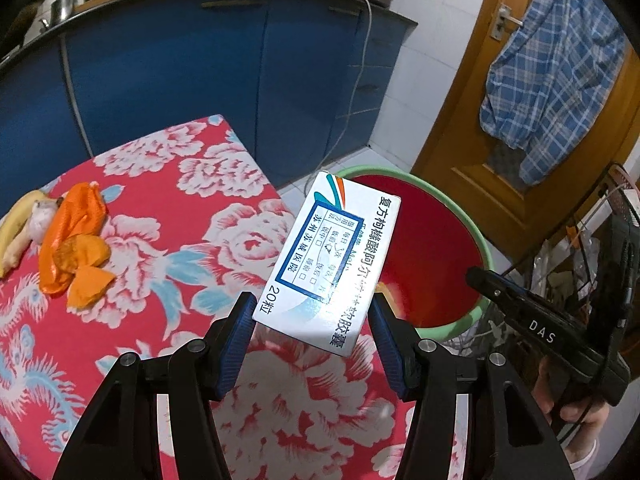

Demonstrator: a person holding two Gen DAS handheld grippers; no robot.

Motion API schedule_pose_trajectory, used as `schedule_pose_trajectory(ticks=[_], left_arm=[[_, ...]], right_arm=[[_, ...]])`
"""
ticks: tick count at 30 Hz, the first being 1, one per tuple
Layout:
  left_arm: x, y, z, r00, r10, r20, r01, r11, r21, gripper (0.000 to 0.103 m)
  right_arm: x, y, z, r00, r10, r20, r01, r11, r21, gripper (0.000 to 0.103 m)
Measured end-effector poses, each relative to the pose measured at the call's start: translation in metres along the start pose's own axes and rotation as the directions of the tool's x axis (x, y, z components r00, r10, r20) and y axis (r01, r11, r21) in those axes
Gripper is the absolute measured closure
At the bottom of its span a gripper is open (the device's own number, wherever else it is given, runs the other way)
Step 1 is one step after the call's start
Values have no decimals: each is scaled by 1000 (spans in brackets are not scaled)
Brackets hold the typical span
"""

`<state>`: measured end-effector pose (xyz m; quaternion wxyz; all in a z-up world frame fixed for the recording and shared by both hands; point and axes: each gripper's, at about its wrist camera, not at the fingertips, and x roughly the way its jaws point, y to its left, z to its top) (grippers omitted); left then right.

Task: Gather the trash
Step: 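Open the right tool over the bucket while the left tool drops the medicine box in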

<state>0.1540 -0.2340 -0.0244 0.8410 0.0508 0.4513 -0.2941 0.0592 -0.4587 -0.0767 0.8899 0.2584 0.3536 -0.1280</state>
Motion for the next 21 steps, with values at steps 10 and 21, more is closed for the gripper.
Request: schedule_pose_trajectory(ticks=[10, 21], left_arm=[[30, -24, 8, 999, -30, -30, 32, 998, 52, 44], [50, -35, 16, 999, -33, -21, 34, 997, 73, 42]], right_arm=[[-10, -12, -1, 1000, -9, 15, 8, 1000, 24, 66], [-14, -18, -1, 1000, -17, 23, 17, 999, 37, 66]])
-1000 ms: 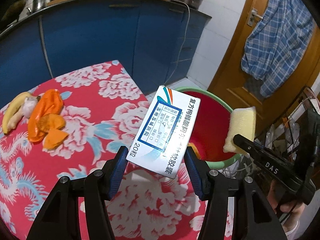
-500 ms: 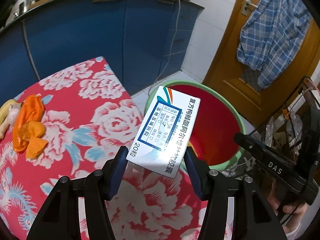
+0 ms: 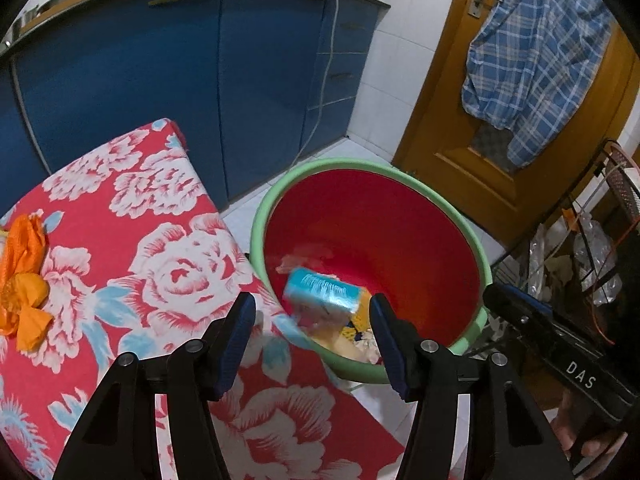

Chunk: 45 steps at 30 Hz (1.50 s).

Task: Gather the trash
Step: 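Open the right tool over the bucket while the left tool drops the medicine box in, then move the open left tool to the orange peels and grasp them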

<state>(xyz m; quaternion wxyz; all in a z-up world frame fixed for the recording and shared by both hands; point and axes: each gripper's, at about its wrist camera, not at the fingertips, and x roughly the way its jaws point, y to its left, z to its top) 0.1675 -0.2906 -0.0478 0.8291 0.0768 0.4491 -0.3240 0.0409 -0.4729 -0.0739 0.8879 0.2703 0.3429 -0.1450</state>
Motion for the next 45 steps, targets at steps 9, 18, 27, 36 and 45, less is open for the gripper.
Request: schedule_pose_trajectory(ticks=[9, 18, 27, 36, 45], left_arm=[[-15, 24, 0, 999, 42, 24, -41, 998, -43, 42], [-41, 71, 0, 989, 130, 72, -119, 983, -136, 42], [-52, 136, -6, 971, 229, 67, -203, 941, -269, 42], [-49, 189, -10, 933, 356, 42, -319, 877, -361, 42], [-26, 214, -17, 910, 415, -22, -394, 844, -364, 42]], right_arm=[[-2, 10, -1, 1000, 17, 1, -17, 1000, -19, 65], [-7, 27, -1, 999, 36, 11, -36, 998, -45, 63], [-1, 36, -3, 999, 42, -6, -42, 997, -60, 61], [4, 39, -4, 999, 40, -17, -41, 997, -67, 61], [8, 40, -5, 999, 35, -25, -37, 997, -70, 61]])
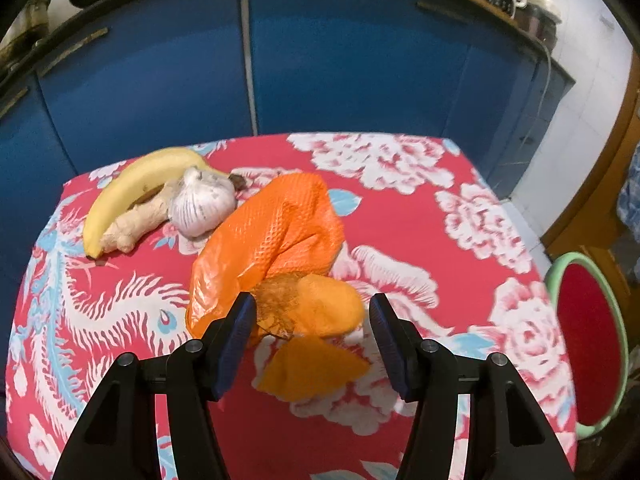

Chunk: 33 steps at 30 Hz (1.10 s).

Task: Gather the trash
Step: 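Move the open left tool to the orange peels and grasp them, then grasp the orange plastic bag with the right tool while the left tool holds the peels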

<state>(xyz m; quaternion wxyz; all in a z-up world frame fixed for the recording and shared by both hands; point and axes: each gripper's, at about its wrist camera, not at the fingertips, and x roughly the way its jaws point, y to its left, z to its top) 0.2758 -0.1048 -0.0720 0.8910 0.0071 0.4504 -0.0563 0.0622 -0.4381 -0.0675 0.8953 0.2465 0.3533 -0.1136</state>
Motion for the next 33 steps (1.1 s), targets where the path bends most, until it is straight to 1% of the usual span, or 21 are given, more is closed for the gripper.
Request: schedule_pose_trajectory(ticks=[3, 6, 7, 8, 9, 11, 13, 14, 16, 22, 27, 33], left_arm=[[7, 0, -5, 1000, 3, -20, -3, 1000, 2, 42], [10, 1, -9, 1000, 6, -17, -6, 1000, 6, 43], [9, 1, -9, 1000, 6, -14, -6, 1000, 6, 46], [8, 1, -9, 1000, 12, -10, -12, 1000, 5, 55], [7, 2, -9, 1000, 12, -8, -12, 1000, 3, 60], [5, 6, -8, 1000, 7, -8, -7, 1000, -8, 74], [2, 12, -7, 1000, -26, -11, 26, 999, -26, 80], [1, 15, -6, 999, -42, -12, 41, 999, -33, 82], [-5, 19, -7, 998, -68, -9, 67, 997, -46, 83], [-22, 31, -15, 995, -103, -2, 102, 993, -62, 83], [-38, 48, -19, 995, -102, 12, 103, 992, -78, 83], [-54, 81, -17, 998, -55, 38, 59, 992, -108, 83]], right_arm=[[0, 1, 0, 1000, 0, -1, 0, 1000, -1, 61], [0, 2, -1, 1000, 1, -1, -1, 1000, -4, 61], [0, 2, -1, 1000, 1, -2, -1, 1000, -5, 61], [0, 3, -1, 1000, 1, -2, -1, 1000, -7, 61], [0, 4, -1, 1000, 2, -2, -2, 1000, -8, 61], [0, 6, -2, 1000, 4, -1, -4, 1000, -12, 61], [-1, 9, -2, 1000, 6, -1, -6, 1000, -16, 61], [-2, 11, -2, 1000, 7, -1, -7, 1000, -19, 61], [-3, 15, -2, 1000, 10, 0, -10, 1000, -27, 61], [-6, 35, -2, 1000, 28, 1, -28, 998, -61, 61], [-6, 55, -3, 999, 52, -5, -52, 995, -87, 61], [-1, 88, -6, 996, 84, -24, -87, 989, -123, 61]])
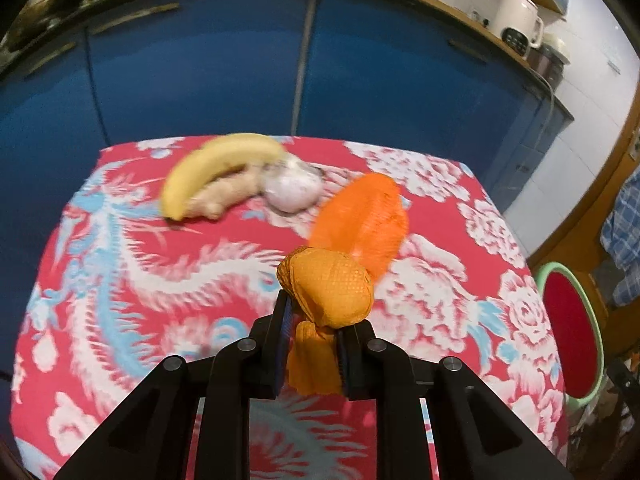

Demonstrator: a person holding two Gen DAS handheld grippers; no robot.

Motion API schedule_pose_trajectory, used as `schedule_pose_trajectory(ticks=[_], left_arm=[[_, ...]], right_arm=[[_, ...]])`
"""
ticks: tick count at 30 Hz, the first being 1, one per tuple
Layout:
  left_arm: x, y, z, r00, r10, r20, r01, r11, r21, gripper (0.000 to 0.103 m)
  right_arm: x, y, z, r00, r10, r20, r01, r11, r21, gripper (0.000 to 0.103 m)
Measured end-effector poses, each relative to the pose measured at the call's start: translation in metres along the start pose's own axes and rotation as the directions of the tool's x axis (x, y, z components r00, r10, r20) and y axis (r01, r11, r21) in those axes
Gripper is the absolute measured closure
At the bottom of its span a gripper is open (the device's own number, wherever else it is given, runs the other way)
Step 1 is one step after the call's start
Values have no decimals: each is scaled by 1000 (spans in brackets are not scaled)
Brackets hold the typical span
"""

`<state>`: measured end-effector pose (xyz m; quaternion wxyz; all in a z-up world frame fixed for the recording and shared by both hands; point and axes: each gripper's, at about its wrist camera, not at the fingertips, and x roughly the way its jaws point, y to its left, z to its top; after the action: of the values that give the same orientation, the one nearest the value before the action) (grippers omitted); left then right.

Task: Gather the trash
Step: 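Grasp the orange plastic bag with the right tool while the left tool holds the peels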

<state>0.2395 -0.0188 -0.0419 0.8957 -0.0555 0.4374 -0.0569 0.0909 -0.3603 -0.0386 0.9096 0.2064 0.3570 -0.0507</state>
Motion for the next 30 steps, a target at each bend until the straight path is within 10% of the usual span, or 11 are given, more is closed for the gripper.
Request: schedule_pose_trajectory(ticks=[30], left_arm=[[-2, 107, -8, 991, 115, 62, -99, 970, -220, 83]], right_arm=[[141, 216, 9, 990, 77, -121, -104, 967, -233, 42]])
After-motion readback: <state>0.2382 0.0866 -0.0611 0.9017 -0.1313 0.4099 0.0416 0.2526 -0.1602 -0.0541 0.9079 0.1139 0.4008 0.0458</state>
